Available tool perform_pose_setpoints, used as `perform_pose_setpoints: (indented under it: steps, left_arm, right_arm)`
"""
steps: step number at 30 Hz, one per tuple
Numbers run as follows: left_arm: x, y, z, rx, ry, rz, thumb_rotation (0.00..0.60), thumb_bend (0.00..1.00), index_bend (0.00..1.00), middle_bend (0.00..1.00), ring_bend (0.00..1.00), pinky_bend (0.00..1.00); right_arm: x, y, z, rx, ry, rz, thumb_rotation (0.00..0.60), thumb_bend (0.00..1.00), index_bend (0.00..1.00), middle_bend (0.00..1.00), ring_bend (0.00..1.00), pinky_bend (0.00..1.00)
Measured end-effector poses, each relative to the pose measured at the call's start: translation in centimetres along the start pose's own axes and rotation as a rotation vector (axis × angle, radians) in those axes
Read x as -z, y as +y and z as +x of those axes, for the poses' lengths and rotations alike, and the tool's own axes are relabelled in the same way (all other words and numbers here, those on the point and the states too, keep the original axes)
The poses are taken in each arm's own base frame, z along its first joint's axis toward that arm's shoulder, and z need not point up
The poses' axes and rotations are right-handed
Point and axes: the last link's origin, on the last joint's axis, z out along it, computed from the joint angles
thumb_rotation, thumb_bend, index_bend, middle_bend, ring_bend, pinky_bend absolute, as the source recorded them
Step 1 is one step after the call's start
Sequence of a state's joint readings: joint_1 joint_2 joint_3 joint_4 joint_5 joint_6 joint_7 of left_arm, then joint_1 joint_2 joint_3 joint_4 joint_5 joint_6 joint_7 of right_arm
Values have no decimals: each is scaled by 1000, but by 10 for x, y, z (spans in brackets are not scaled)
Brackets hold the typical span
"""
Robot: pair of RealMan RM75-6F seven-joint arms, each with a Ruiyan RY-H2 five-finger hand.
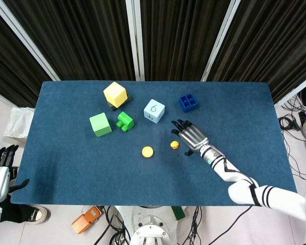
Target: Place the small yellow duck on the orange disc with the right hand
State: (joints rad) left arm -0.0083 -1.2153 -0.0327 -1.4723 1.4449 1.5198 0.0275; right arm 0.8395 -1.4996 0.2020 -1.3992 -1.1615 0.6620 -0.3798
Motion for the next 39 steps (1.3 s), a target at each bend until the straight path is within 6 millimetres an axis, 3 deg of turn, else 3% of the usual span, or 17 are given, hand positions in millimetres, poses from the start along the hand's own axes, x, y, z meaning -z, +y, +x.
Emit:
perform_pose_setpoints:
  steps: [12, 19, 27, 33, 39]
  left_arm:
    - [4, -10, -7, 10, -9, 26, 600, 26, 59, 77, 64, 0]
    - [6, -14, -10, 14, -13, 36, 600, 26, 59, 77, 64, 0]
    - [8, -17, -11, 18, -13, 42, 600, 26, 59, 77, 64, 0]
    - [7, -16, -10, 18, -7, 36, 600, 25, 59, 77, 64, 0]
    - [10, -18, -10, 17, -9, 43, 600, 26, 59, 77, 64, 0]
  right_arm:
    - [-25, -8, -16, -26, -33, -19, 600, 353, 466, 121, 104, 218]
    - [-34, -8, -20, -42, -22, -30, 600, 422, 623, 190, 152, 247]
    - [-32, -12, -10, -74, 34, -13, 600, 449, 699, 229, 174, 259]
    - [-25, -36, 11, -129, 77, 74, 600, 464, 678, 229, 174, 260]
    - [-36, -68, 22, -109, 69, 149, 600, 464, 655, 229, 174, 260]
